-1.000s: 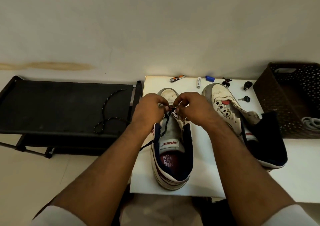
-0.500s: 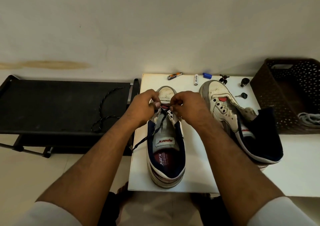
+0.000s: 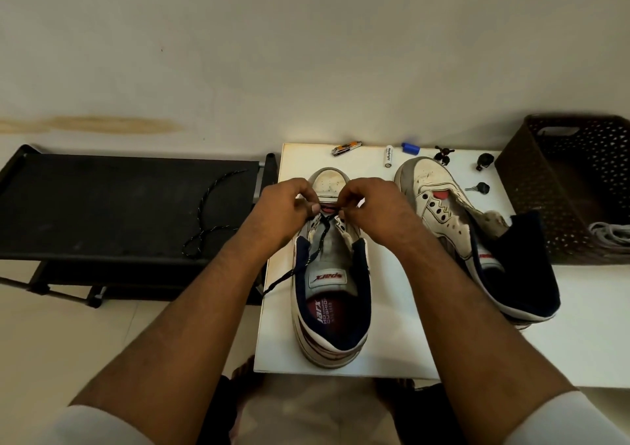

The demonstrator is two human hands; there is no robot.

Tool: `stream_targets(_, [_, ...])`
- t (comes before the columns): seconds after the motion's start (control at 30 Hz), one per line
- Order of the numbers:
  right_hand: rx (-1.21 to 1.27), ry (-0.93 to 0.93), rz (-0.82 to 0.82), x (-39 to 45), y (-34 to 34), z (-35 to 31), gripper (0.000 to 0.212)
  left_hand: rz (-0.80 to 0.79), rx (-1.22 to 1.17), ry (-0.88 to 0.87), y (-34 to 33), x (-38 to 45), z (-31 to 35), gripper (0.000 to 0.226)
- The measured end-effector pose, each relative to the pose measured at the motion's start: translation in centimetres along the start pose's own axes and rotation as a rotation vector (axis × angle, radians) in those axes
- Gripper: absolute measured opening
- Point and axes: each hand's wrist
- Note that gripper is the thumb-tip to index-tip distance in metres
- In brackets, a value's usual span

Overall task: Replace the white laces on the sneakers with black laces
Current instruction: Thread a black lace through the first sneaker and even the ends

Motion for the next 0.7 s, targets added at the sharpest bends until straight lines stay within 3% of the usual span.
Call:
stream_targets(0.23, [0.038,-0.037,0.006,-0.1,0.0,0.1,0.014,-0.146,0.157,0.012,1.1,-0.5,-1.1,0.01])
stream_targets(0.3, [0.067,-0.049,0.014,-0.3,0.1,-0.1,0.026,-0.171,0.161,0.009,1.2,-0.3,-1.0,0.011])
stream_targets(0.4, [0.022,-0.039,-0.039,-0.6,0.1,-0.5,0.035,-0.167,0.146,0.05,1.6,-0.1,-1.0,0.012])
stream_targets(0.6, [0.088,-0.083,-0.056,-0.6,0.7,-0.3,0.023,-0.158,0.175,0.07,2.7,-0.1,-1.4,0.011])
stream_targets(0.7, [0.077,0.077,-0.084,-0.9,1.7,-1.4,0.026,-0.096,0.169,0.059,1.9,0.0,-1.2,0.01])
Point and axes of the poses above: each hand's wrist, its own x-axis towards the middle knuckle, its own y-axis out of the back of the hand, z = x × y, and after that the axes turned 14 degrees about z, right-handed
